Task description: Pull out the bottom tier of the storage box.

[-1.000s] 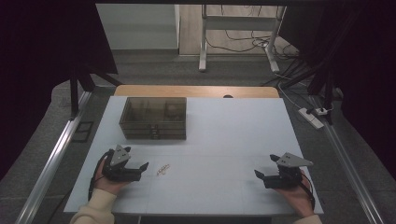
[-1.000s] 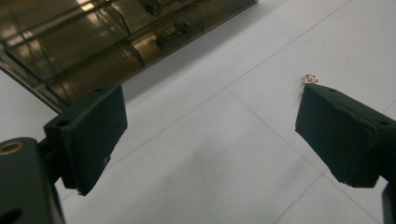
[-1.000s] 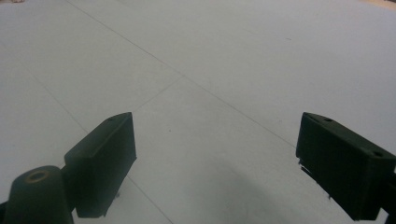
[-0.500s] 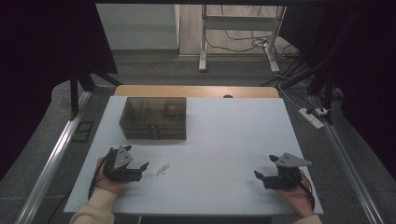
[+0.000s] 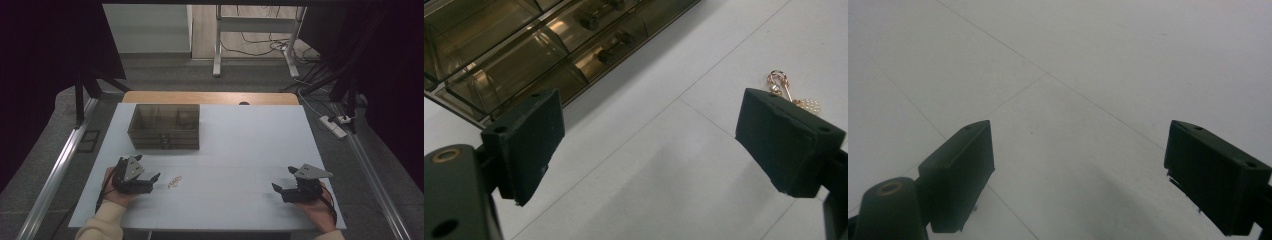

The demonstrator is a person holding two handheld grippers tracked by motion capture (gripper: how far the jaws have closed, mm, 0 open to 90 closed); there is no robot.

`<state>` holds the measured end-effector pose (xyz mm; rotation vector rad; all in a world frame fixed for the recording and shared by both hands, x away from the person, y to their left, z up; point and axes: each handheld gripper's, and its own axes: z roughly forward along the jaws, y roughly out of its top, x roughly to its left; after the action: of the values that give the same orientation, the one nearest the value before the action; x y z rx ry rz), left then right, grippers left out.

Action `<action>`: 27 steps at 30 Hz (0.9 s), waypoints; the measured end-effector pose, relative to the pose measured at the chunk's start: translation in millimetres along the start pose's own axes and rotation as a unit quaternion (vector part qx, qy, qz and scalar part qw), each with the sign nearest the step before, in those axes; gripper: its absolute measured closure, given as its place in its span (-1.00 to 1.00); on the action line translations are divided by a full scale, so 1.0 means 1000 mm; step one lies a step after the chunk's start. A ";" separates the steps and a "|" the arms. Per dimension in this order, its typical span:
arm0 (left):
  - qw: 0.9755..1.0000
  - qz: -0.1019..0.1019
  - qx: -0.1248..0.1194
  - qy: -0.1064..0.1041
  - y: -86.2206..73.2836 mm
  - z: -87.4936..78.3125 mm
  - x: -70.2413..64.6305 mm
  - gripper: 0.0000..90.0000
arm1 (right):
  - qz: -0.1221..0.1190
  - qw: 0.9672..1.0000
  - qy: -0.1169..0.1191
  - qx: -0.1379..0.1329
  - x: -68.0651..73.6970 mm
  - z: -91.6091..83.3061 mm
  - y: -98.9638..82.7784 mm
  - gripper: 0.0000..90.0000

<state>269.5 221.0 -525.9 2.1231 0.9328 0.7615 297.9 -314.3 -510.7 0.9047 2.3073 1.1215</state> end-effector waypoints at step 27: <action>0.999 0.042 0.007 0.015 0.005 0.008 -0.003 -0.67 | -0.005 1.000 -0.005 0.007 0.001 0.001 0.000 -0.72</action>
<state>275.1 213.5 -527.8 2.1798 0.8713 0.8323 297.9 -313.4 -511.6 0.8998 2.3121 1.0962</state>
